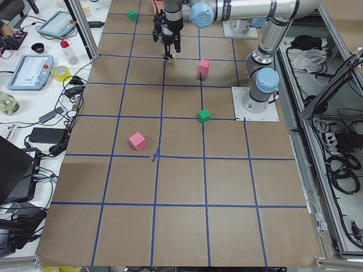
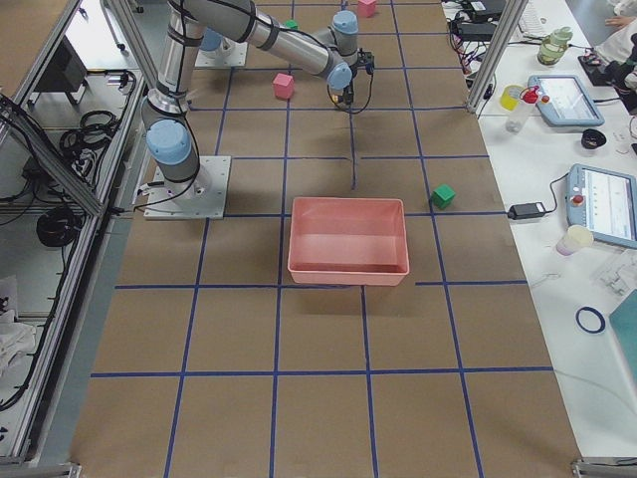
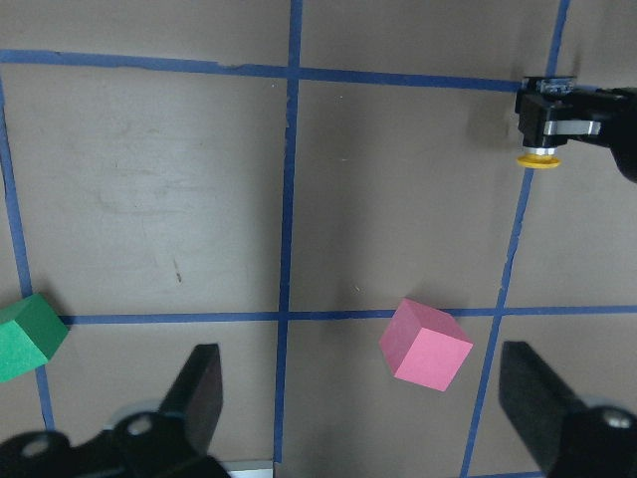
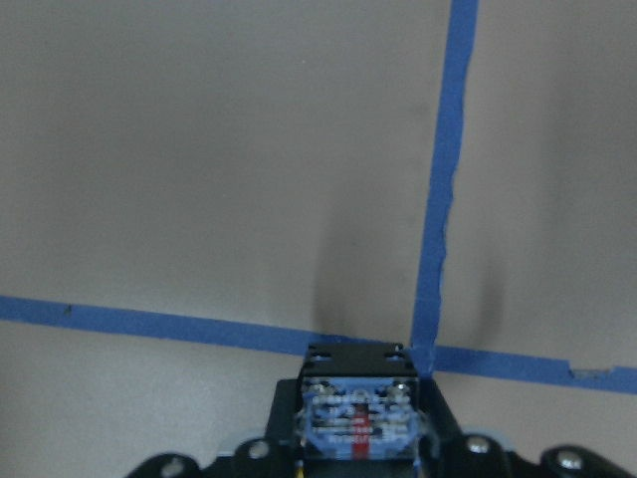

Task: Align button upright
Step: 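Lower the button switch onto the table and open the right gripper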

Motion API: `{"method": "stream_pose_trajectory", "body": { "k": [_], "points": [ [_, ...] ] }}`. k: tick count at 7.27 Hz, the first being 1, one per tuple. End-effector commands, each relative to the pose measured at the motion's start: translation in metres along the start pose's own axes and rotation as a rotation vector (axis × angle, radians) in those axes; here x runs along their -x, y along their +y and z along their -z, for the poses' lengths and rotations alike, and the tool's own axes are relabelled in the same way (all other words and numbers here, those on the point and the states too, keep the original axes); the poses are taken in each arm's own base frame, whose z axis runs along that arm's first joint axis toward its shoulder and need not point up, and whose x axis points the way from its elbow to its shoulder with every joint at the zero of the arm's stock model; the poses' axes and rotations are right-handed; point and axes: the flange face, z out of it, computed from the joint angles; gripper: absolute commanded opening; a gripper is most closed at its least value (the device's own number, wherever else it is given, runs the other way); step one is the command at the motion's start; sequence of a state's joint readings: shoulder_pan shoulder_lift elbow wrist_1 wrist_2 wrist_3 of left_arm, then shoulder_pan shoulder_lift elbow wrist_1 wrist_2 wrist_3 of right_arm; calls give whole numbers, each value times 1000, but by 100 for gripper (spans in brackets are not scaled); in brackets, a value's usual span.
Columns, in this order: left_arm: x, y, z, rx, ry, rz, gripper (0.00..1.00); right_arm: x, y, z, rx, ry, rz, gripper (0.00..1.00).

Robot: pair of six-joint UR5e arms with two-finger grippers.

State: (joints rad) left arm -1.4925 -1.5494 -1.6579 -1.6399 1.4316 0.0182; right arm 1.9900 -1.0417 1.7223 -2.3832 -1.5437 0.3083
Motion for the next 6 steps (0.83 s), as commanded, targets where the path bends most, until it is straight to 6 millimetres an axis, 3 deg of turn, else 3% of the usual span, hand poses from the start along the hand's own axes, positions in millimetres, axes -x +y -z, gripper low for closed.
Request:
{"method": "stream_pose_trajectory", "body": {
  "k": [1, 2, 4, 6],
  "points": [
    [3, 0, -27, 46, 4, -64, 100, 2, 5, -5, 9, 6, 7, 8],
    [3, -1, -24, 37, -3, -101, 100, 0, 8, -8, 14, 17, 7, 19],
    [4, 3, -30, 85, 8, -96, 100, -1, 9, -10, 18, 19, 7, 30],
    [5, 3, -31, 89, -1, -99, 100, -1, 9, -10, 16, 20, 7, 50]
  ]
}}
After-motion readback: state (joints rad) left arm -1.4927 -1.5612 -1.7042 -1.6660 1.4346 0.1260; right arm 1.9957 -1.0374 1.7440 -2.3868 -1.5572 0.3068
